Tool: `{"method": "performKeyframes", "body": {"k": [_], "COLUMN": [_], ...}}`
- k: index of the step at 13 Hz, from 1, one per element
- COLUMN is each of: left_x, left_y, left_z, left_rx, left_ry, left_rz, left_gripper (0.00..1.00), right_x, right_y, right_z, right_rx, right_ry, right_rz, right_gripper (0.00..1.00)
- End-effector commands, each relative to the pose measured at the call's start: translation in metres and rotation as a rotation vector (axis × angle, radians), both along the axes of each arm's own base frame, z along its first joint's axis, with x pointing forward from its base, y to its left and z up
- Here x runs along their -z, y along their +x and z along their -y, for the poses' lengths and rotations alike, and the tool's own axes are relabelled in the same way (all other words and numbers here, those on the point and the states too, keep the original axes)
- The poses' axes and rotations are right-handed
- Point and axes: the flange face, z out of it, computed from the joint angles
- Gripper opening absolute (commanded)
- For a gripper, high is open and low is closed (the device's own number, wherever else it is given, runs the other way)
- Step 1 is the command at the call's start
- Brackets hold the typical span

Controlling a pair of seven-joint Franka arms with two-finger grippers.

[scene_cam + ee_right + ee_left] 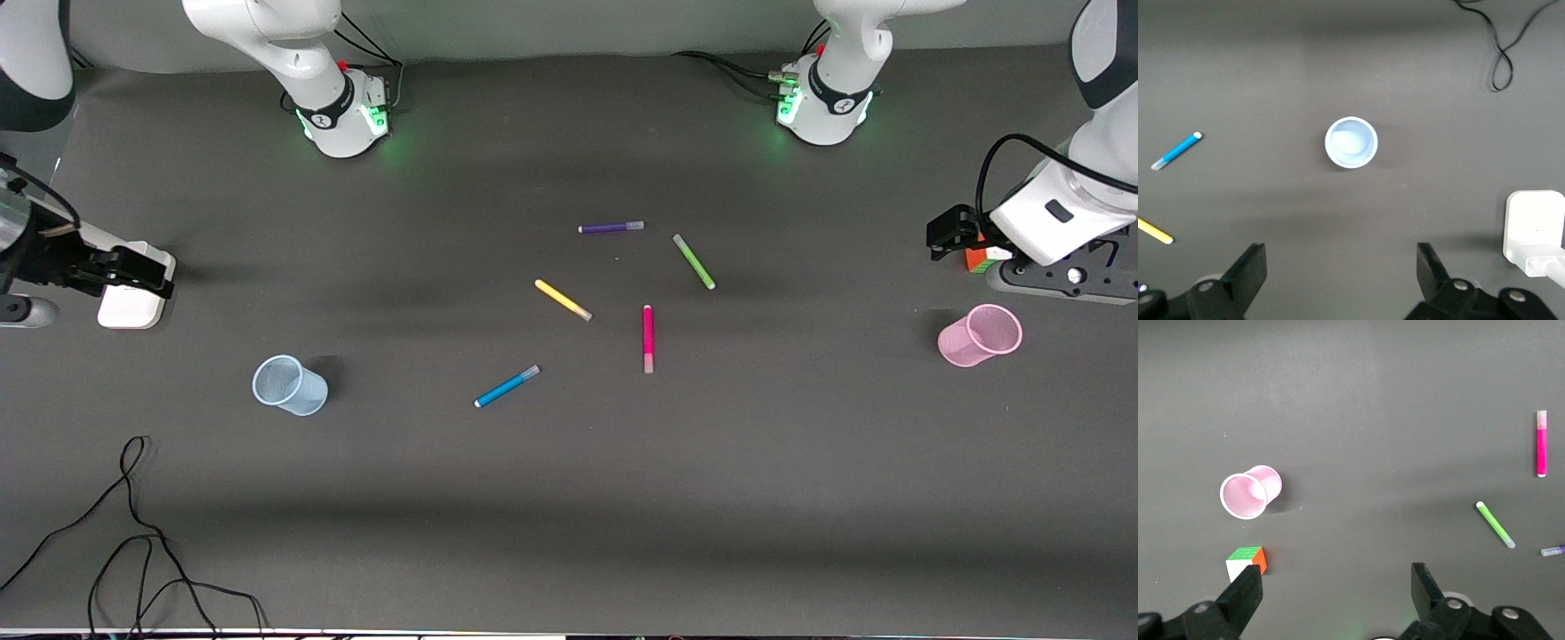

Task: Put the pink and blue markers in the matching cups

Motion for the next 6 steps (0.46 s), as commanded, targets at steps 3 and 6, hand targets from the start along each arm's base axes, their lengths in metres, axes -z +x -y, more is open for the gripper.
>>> {"method": "performKeyframes", "body": {"k": [3,6], "left_x": [-0.002,-0.002], "left_y": [-0.006,-0.008], "left_z": [-0.002,0.001], "left_rx": [0.002,0.000], "left_ry": [-0.002,-0.001], "left_rz": [-0.004,-0.008], "left_gripper": [0.99,0.99], "right_x": [0.008,0.013], "right_y": [0.007,0.007], "right_z": [-0.072,-0.100], "right_rx": [0.041,0.071], "right_ry": [-0.010,-0.011], "right_rz": [-0.004,-0.004], "right_gripper": [1.00,1.00]}}
